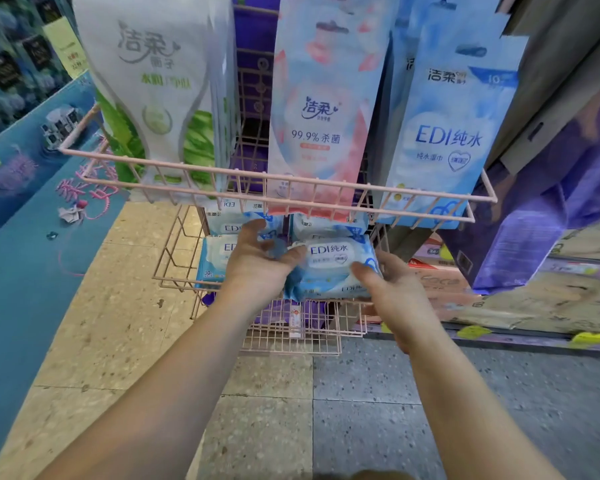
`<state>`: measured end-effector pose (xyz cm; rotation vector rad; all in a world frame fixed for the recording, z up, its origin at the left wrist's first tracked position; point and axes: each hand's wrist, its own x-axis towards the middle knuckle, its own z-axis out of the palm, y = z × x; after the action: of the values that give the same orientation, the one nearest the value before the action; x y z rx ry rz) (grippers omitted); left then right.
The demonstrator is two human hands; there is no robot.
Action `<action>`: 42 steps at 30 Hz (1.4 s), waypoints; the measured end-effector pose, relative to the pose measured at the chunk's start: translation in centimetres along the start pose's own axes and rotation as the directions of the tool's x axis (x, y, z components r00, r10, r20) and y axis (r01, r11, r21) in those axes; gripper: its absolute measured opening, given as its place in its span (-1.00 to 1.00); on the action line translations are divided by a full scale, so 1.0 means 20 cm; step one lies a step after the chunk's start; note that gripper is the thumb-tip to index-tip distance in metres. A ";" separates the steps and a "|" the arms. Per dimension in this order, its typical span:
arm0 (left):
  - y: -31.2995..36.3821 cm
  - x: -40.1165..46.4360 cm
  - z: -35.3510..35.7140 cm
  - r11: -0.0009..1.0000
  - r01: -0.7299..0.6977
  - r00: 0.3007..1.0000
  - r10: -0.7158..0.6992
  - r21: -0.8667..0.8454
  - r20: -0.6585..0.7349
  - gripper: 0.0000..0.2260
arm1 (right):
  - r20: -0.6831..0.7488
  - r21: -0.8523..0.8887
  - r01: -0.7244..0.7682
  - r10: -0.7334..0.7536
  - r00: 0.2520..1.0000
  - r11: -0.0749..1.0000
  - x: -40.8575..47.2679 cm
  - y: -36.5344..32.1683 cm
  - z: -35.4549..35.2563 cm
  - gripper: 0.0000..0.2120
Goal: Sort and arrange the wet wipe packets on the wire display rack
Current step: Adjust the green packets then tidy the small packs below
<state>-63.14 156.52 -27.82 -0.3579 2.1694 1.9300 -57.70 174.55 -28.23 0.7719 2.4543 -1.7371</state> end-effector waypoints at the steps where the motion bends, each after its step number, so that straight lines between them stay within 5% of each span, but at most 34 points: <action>1: -0.01 0.00 0.00 0.990 -0.059 0.998 0.062 0.126 -0.020 -0.58 | -0.078 -0.342 0.086 -0.119 0.990 0.936 0.01 0.01 0.00 -0.68; 3: -0.02 -0.01 -0.01 0.858 -0.188 0.981 0.192 0.478 0.042 -0.69 | -0.073 -0.753 0.162 -0.326 0.943 0.638 0.03 0.01 0.01 -0.63; 5: -0.05 -0.03 -0.03 0.653 -0.276 0.954 0.278 0.706 0.117 -0.69 | -0.014 -0.799 0.180 -0.318 0.948 0.574 0.05 -0.01 0.04 -0.66; 7: -0.07 -0.04 -0.02 0.547 -0.298 0.941 0.307 0.782 0.144 -0.64 | 0.036 -0.753 0.223 -0.299 0.954 0.620 0.07 -0.01 0.06 -0.70; 10: -0.09 -0.03 0.00 0.729 -0.274 0.956 0.280 0.628 0.091 -0.71 | -0.025 -0.453 0.221 -0.261 0.965 0.864 0.07 0.01 0.05 -0.77; 12: -0.10 -0.01 0.00 0.774 -0.281 0.953 0.293 0.568 0.073 -0.80 | -0.063 -0.393 0.293 -0.344 0.937 0.871 0.05 0.04 0.03 -0.86; 18: -0.14 0.03 0.00 0.374 -0.419 0.887 0.363 0.827 0.284 -0.88 | 0.057 -0.604 0.323 -0.365 0.929 0.729 0.05 0.09 0.07 -0.82; 21: -0.16 0.03 -0.02 0.409 -0.441 0.870 0.413 0.799 0.269 -0.78 | 0.018 -0.534 0.284 -0.325 0.946 0.797 0.05 0.09 0.07 -0.67; 24: -0.19 0.04 -0.06 0.332 -0.376 0.912 0.298 0.865 0.282 -0.52 | 0.085 -0.574 0.239 -0.234 0.969 0.783 0.07 0.08 0.09 -0.58; 26: -0.21 0.05 -0.09 0.358 -0.324 0.937 0.251 0.876 0.244 -0.47 | 0.115 -0.595 0.215 -0.183 0.976 0.774 0.09 0.06 0.10 -0.63; 30: -0.20 0.10 -0.27 0.501 0.013 0.963 0.225 0.866 -0.145 -0.47 | 0.088 -0.561 0.215 -0.200 0.976 0.799 0.11 0.08 0.09 -0.76; 36: -0.18 0.15 -0.35 0.612 -0.034 0.989 0.134 0.790 -0.061 -0.43 | 0.055 -0.491 0.159 -0.152 0.987 0.856 0.14 0.06 0.12 -0.50; 42: -0.21 0.18 -0.40 0.714 -0.070 0.989 0.143 0.697 -0.048 -0.44 | 0.044 -0.383 0.056 -0.043 0.998 0.922 0.30 -0.03 0.14 -0.51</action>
<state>-65.25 147.87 -32.04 -0.1863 2.8232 0.9952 -63.85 174.08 -30.54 0.6338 2.6843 -1.2007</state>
